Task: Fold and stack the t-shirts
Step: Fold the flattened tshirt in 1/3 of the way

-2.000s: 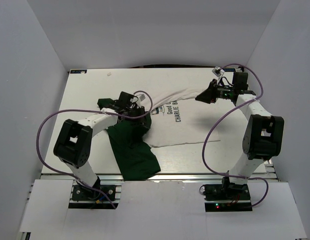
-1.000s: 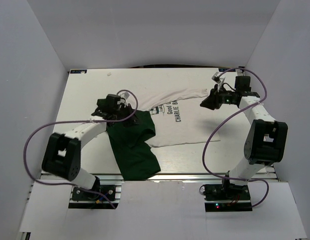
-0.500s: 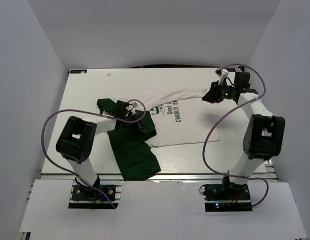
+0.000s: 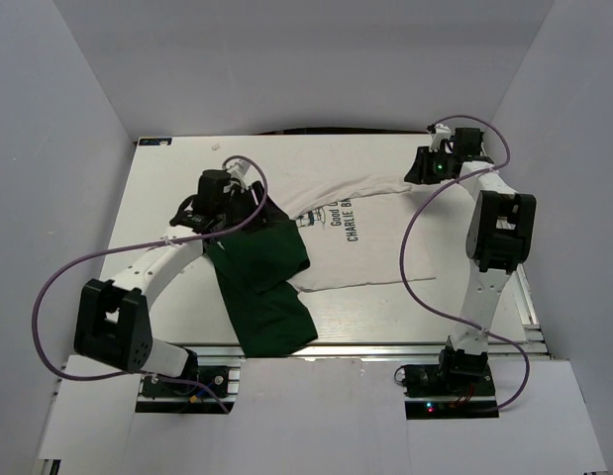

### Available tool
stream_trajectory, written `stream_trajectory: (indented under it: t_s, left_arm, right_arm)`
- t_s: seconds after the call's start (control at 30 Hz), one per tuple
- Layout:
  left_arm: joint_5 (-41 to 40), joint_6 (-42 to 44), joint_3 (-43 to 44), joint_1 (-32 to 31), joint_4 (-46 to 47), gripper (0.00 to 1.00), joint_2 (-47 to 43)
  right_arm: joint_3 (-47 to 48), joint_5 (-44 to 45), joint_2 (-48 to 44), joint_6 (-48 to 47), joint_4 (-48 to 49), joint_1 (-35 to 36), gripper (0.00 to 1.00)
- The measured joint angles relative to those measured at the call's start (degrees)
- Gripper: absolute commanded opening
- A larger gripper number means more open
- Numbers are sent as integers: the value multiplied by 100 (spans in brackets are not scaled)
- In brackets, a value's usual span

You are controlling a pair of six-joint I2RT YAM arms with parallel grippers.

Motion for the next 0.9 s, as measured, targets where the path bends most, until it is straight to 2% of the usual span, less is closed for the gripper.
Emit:
stream_trajectory:
  t_s: [0.2, 0.37, 0.73, 0.83, 0.9]
  left_arm:
    - [-140, -44, -162, 173, -144, 62, -319]
    - [-240, -76, -468, 216, -378, 62, -348]
    - [-284, -101, -520, 273, -498, 62, -352]
    - [-284, -101, -522, 273, -498, 62, -352]
    - [-282, -98, -522, 278, -498, 62, -352]
  right_arm:
    - [385, 168, 472, -85, 7, 0, 41]
    - [514, 221, 601, -92, 9, 0, 39]
    - [555, 122, 778, -90, 9, 0, 34]
    - [560, 96, 787, -94, 11, 0, 28]
    - [560, 68, 789, -107, 9, 0, 20]
